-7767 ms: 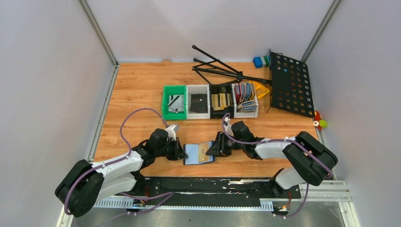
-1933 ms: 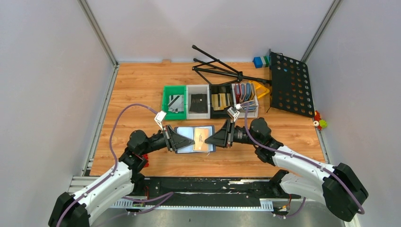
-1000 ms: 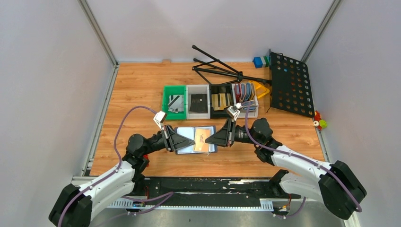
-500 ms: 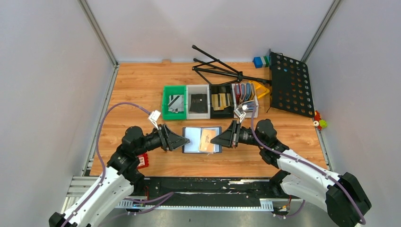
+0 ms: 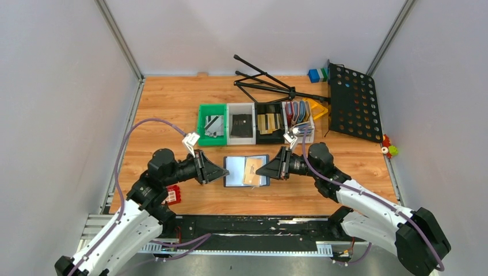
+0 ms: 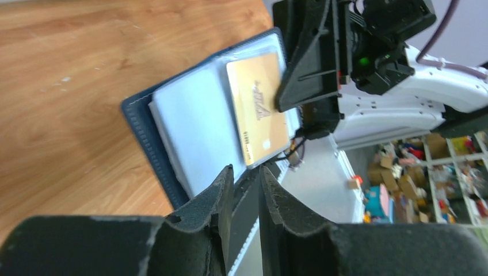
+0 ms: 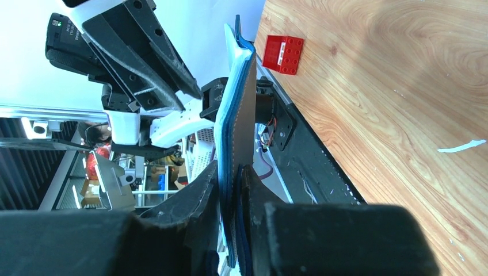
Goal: Take the credit cards out of the card holder
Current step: Remove the credit card from the card holder.
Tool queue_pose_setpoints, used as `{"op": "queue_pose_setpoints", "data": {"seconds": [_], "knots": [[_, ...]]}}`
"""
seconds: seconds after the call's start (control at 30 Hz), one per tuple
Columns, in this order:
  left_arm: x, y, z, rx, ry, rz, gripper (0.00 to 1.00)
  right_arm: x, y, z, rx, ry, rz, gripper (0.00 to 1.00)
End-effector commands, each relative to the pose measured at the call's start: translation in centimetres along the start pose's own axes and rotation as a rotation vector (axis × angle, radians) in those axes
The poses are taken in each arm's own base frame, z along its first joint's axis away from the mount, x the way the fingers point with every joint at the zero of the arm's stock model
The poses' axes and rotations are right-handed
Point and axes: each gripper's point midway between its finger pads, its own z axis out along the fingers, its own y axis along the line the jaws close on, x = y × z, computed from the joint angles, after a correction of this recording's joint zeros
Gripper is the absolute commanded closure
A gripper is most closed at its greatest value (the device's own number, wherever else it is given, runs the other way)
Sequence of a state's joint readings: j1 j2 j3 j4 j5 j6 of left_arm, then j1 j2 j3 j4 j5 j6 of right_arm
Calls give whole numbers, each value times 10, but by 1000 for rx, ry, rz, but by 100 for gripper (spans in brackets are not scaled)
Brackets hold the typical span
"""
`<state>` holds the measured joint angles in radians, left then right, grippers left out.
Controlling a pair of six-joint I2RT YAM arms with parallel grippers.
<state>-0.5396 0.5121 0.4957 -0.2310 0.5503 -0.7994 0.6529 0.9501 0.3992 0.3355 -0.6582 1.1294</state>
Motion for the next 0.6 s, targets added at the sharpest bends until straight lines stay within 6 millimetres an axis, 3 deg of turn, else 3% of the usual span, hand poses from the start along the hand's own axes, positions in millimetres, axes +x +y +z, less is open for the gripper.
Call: {"op": "queue_pose_setpoints", "data": {"seconds": [0.0,0.1,0.2,0.4,0.57], "knots": [[-2,-36,15,174,19,21,71,-10,30,3,-93,-5,-60,100],[8,-46,28,215,67,29,71,-10,30,3,-94,-2,-59,100],[14,-38,38,187,104,18,70,-11,33,3,-102,-2,-59,100],[16,-20,42,103,87,1,54,-9,38,1,-120,5,-60,100],[25,-21,44,135,121,-39,58,-7,41,0,-139,11,-55,100]]}}
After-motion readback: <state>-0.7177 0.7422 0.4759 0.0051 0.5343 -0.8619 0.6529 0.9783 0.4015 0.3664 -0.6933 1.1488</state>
